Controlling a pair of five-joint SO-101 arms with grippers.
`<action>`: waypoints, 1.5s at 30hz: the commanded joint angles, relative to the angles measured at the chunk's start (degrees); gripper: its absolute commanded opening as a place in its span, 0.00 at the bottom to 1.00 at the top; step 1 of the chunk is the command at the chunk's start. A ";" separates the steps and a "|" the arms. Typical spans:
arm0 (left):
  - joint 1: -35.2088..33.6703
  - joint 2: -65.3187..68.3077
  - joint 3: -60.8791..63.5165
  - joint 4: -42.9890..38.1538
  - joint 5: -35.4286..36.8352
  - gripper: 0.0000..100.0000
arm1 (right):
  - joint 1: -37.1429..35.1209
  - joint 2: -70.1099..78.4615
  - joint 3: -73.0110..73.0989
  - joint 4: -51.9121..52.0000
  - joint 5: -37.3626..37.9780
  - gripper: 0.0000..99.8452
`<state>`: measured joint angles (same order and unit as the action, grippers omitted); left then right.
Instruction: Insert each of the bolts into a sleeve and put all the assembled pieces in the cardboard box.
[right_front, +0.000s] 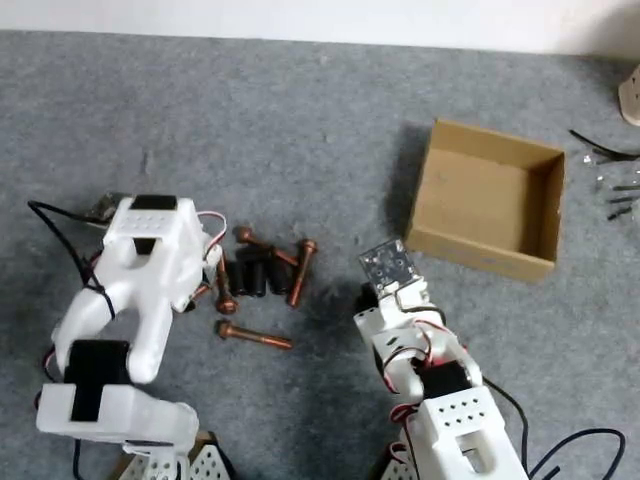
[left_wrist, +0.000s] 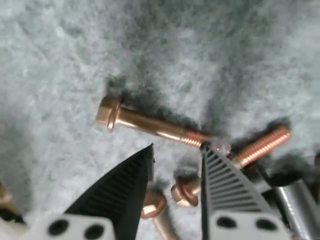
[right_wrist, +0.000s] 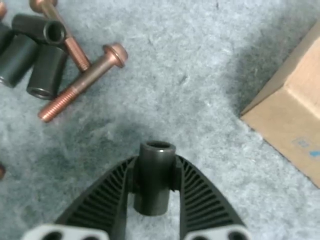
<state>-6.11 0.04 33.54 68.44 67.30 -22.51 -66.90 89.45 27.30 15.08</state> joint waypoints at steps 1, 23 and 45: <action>0.57 0.31 5.49 -7.82 0.62 0.15 | 0.75 -0.92 -0.48 -1.98 0.62 0.01; 0.40 0.31 9.71 -18.20 3.87 0.15 | 0.75 -0.92 -0.48 -1.98 0.62 0.01; -17.89 0.31 8.48 -20.22 8.26 0.15 | 0.75 -0.92 0.48 -2.07 0.70 0.01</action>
<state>-21.14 0.04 42.42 49.45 74.95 -22.51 -66.90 90.07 27.30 15.08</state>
